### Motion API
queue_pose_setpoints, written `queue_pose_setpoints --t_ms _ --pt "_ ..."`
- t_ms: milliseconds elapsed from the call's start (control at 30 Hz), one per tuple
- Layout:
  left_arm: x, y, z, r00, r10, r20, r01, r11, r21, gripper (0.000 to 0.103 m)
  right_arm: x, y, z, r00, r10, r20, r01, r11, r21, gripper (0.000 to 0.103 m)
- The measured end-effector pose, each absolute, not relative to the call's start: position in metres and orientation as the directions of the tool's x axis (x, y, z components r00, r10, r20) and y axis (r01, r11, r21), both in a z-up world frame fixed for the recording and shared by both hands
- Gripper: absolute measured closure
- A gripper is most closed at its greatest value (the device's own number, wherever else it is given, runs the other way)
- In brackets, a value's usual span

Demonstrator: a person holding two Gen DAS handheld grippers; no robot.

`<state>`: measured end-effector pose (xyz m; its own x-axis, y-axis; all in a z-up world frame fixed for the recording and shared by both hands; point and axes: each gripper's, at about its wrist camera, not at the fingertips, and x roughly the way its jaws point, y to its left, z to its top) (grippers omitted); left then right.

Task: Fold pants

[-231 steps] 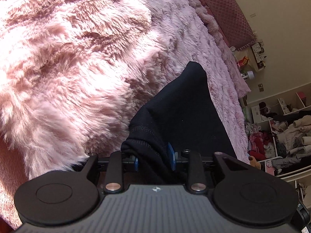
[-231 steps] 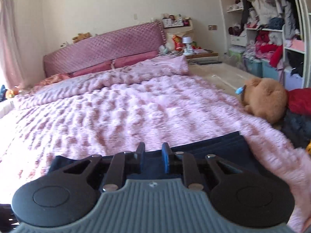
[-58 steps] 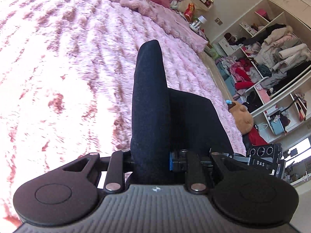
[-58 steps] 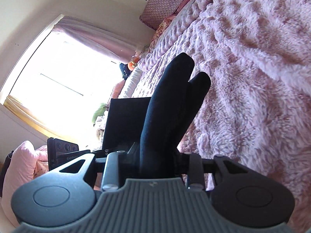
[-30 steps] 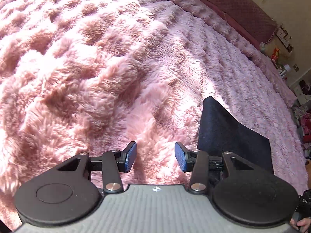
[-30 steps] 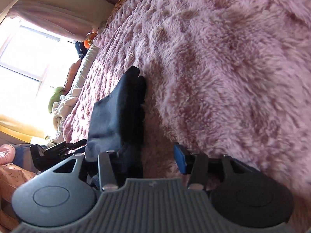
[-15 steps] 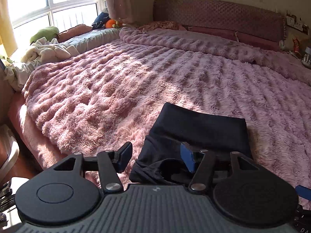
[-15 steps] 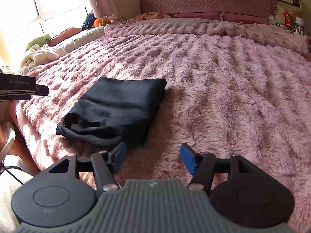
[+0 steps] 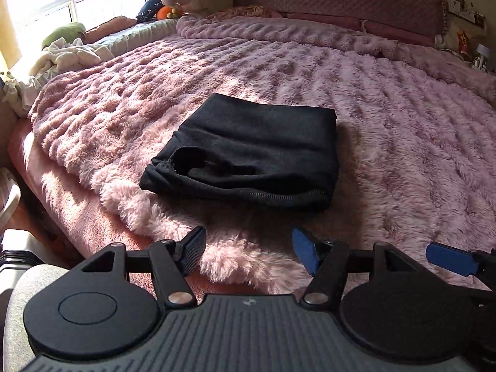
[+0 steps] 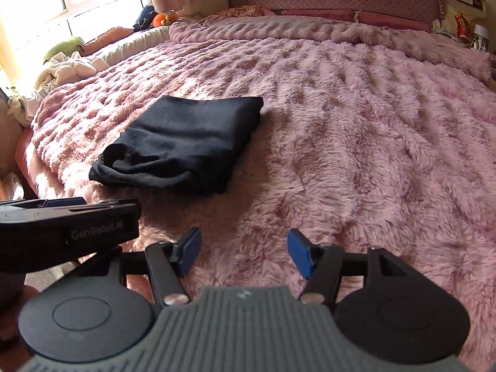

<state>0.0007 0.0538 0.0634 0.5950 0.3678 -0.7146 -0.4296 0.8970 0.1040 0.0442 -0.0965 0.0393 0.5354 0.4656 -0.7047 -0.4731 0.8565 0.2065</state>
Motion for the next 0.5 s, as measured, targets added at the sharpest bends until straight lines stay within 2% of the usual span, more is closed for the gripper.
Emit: queue_pose_setpoints --t_ms 133,300,500 --pt "-0.002 0.051 0.055 0.589 0.369 -0.719 -0.429 0.897 0.109 0.028 0.047 -0.095 0.029 0.519 0.446 -0.729 -0.465 0.863 0.196 0.045" --pt "-0.001 0.060 0.040 0.594 0.291 -0.750 -0.410 0.911 0.029 0.028 0.047 -0.093 0.023 0.518 0.420 -0.746 -0.472 0.867 0.160 0.045" --pt "0.002 0.065 0.028 0.573 0.265 -0.775 -0.420 0.907 0.000 0.028 0.047 -0.086 0.018 0.522 0.408 -0.749 -0.495 0.860 0.124 0.045"
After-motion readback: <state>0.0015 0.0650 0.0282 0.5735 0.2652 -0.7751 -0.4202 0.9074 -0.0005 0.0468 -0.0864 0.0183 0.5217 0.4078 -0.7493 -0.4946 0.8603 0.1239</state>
